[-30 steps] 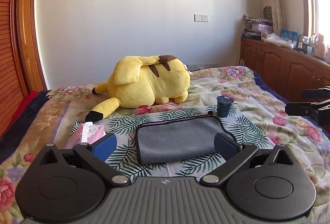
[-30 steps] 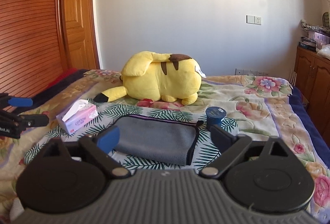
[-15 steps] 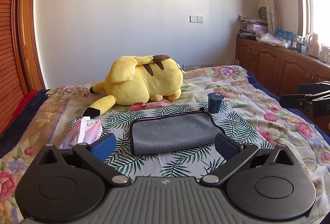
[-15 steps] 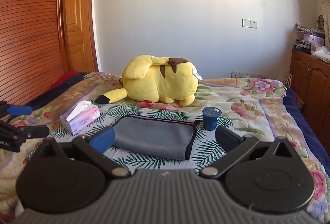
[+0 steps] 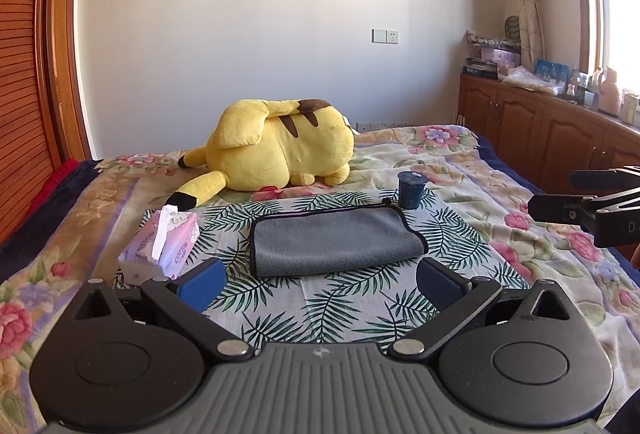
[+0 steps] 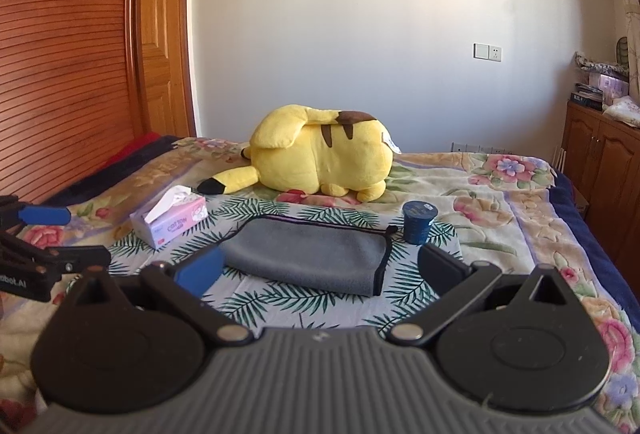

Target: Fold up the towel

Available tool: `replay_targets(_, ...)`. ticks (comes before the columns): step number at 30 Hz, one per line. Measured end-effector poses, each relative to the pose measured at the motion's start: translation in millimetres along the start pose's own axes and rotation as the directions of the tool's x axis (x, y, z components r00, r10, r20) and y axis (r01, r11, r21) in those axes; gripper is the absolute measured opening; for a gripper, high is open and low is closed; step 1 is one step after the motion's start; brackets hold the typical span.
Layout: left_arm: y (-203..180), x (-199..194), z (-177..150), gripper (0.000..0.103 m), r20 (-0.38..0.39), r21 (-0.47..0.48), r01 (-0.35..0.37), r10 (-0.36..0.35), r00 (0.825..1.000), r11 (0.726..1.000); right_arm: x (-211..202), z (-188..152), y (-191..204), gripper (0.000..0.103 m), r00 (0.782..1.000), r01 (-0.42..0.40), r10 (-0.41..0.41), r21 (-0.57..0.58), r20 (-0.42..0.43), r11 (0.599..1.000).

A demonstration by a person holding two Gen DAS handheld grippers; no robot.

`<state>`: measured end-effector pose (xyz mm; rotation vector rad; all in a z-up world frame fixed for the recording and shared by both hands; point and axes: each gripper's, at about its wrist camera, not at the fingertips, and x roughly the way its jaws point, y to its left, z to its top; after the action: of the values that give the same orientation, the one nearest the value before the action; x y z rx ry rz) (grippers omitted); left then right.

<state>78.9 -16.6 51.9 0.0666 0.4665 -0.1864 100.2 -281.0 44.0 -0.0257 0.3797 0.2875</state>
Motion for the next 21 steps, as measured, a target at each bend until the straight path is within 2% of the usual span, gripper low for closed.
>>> replay_targets(11,5.2,-16.5,-24.2,0.087,0.035,-0.042,-0.032,0.033,0.999,0.999,-4.7,-28.3,13.0,0.103,1.000,-0.001,0.002,0.008,-0.030,1.000)
replay_targets(17,0.6,-20.3,-35.3,0.087,0.028,-0.018,-0.066,0.067,0.997,0.998,-9.6,-41.3,21.3,0.103,0.999,-0.002,0.001,-0.020,-0.038,1.000)
replay_targets(21,0.0,-22.1,-44.0,0.087,0.020,-0.033,-0.057,0.058,0.998,0.998,-11.9,-48.1,22.6,0.103,0.999,-0.009,0.009,-0.011,-0.049,1.000)
